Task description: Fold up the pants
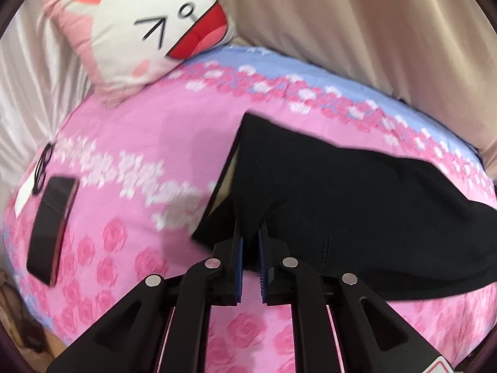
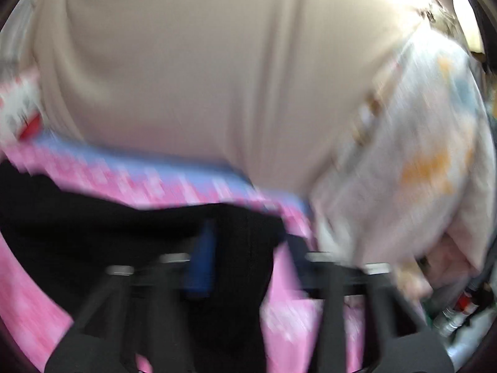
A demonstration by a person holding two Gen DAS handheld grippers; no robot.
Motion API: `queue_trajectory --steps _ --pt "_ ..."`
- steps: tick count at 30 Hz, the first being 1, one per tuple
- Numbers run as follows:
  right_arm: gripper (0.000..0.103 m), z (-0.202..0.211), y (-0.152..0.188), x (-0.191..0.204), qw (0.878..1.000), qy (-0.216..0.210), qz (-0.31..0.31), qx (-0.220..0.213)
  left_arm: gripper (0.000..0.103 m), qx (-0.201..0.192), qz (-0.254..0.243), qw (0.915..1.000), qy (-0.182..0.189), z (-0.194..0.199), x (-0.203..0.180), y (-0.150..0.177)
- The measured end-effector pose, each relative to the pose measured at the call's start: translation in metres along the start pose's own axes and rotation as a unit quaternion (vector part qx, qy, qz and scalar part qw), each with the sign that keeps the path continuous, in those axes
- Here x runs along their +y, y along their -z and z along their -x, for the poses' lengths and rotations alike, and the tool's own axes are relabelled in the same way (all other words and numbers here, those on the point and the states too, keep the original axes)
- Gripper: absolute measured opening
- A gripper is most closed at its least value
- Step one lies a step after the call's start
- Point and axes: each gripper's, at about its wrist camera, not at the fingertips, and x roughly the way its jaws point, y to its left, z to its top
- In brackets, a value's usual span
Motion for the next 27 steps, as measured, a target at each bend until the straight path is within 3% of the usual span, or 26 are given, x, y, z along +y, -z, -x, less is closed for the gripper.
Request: queue_trajectory --steps 2,4,5,7,10,11,13,14,15,16,17,19,20,21,23,24,26,27 --pt "0.075 -0.017 0.038 -0.021 0.997 0.006 -0.041 0.064 0.012 0.021 0.018 0.9996 -0.005 -0.012 0.015 0.011" --pt "0.075 -0.006 0.061 -0.043 0.991 -0.01 -0.114 0.066 0.012 0.035 0.036 0.9987 -0.013 -0.022 0.026 0.017" --pt "0.075 0.0 0.065 -0.05 0.987 -0.028 -0.146 0.061 0.007 0.036 0.038 0.9983 -0.026 -0.025 0.029 0.018" --pt "0.075 0.006 0.064 -0.059 0.971 -0.089 -0.214 0.059 0.006 0.037 0.042 0.9965 -0.062 -0.029 0.035 0.016" --pt "0.075 -0.008 0.057 -0.06 0.945 -0.161 -0.272 0.082 0.006 0.042 0.066 0.9952 -0.058 -0.03 0.045 0.014" --pt "0.075 -0.023 0.054 -0.058 0.931 -0.189 -0.294 0.101 0.006 0.039 0.069 0.9953 -0.056 -0.029 0.044 0.014" --pt "0.075 -0.051 0.049 -0.055 0.914 -0.215 -0.32 0.129 0.005 0.034 0.072 0.9964 -0.03 -0.021 0.034 0.013" --pt "0.075 -0.059 0.046 -0.049 0.913 -0.212 -0.319 0.141 0.004 0.026 0.069 0.9969 -0.029 -0.015 0.027 0.012" --pt "0.063 -0.074 0.044 -0.042 0.916 -0.204 -0.307 0.161 0.004 0.012 0.059 0.9979 -0.024 -0.005 0.015 0.011" --pt "0.028 -0.086 0.041 -0.034 0.918 -0.198 -0.292 0.179 0.004 0.004 0.053 0.9985 -0.011 0.0 0.005 0.009" --pt "0.018 -0.093 0.035 -0.025 0.92 -0.196 -0.278 0.192 0.006 -0.006 0.046 0.9989 0.002 0.009 -0.007 0.008" --pt "0.013 -0.079 0.007 -0.006 0.945 -0.176 -0.222 0.165 0.006 -0.026 0.036 0.999 0.008 0.024 -0.03 0.004" --pt "0.013 -0.061 -0.01 0.002 0.958 -0.171 -0.191 0.127 0.017 -0.033 0.034 0.9987 0.015 0.03 -0.04 0.001" --pt "0.013 -0.03 -0.031 0.009 0.972 -0.165 -0.153 0.069 0.037 -0.039 0.034 0.9984 0.024 0.035 -0.048 -0.001" --pt "0.013 0.023 -0.049 0.019 0.988 -0.133 -0.083 -0.013 0.047 -0.06 0.022 0.9977 0.024 0.044 -0.071 -0.003" --pt "0.013 0.044 -0.045 0.03 0.995 -0.09 -0.023 -0.031 0.047 -0.064 0.012 0.9976 0.023 0.045 -0.079 -0.003" --pt "0.016 0.05 -0.012 0.044 0.996 -0.058 0.065 -0.008 0.047 -0.063 -0.01 0.9974 0.032 0.042 -0.101 0.001" --pt "0.032 0.043 0.019 0.047 0.994 -0.034 0.1 0.04 0.047 -0.061 -0.017 0.9973 0.038 0.04 -0.107 0.003"
